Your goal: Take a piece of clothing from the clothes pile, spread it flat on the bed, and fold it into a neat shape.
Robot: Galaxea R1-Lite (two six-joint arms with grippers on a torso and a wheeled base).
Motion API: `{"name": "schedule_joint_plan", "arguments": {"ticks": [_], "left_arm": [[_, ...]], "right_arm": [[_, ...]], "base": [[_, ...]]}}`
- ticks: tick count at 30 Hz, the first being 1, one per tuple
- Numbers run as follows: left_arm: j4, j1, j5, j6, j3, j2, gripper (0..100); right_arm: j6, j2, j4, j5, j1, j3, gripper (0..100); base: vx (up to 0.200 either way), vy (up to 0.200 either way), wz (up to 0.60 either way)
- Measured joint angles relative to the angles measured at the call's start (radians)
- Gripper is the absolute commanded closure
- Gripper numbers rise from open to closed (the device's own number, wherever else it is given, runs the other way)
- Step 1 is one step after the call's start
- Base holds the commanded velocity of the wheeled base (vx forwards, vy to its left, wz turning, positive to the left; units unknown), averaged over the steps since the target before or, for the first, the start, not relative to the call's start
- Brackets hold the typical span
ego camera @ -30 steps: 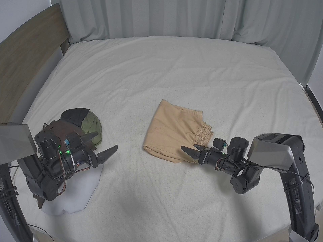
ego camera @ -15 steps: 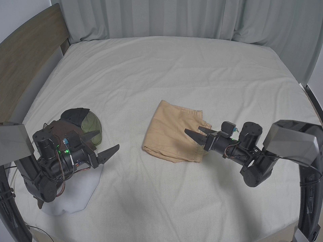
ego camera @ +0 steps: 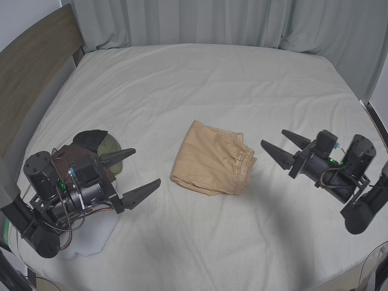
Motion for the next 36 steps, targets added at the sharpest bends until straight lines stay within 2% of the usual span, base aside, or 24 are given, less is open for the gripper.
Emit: {"name": "schedule_joint_plan", "arguments": {"ticks": [5,10,17,22,27,36], "left_arm": [[0.000,-0.076,0.017,-0.001,0.055,-0.109,0],[0.005,-0.120,0.055,-0.003,0.111,-0.221,0],[0.041,-0.143,0.110,-0.009,0.222,-0.415,0],[0.124,-0.123,0.161,-0.013,0.274,-0.571,0],[0.243,-0.085,0.206,-0.016,0.286,-0.708,0],[0.468,-0.050,0.301,-0.018,0.290,-0.943,0]], "right_arm": [[-0.017,-0.167,0.001,-0.006,-0.048,0.104,0],[-0.023,-0.345,0.002,-0.002,-0.091,0.196,0],[-0.027,-0.615,0.008,0.009,-0.136,0.320,0],[-0.033,-0.791,0.050,0.040,-0.186,0.402,0],[-0.050,-0.968,0.206,0.059,-0.224,0.434,0],[-0.066,-1.319,0.610,0.091,-0.243,0.442,0]], "base": [[0.000,0.000,0.00],[0.000,0.000,0.00],[0.000,0.000,0.00],[0.000,0.000,0.00],[0.000,0.000,0.00],[0.000,0.000,0.00]]}}
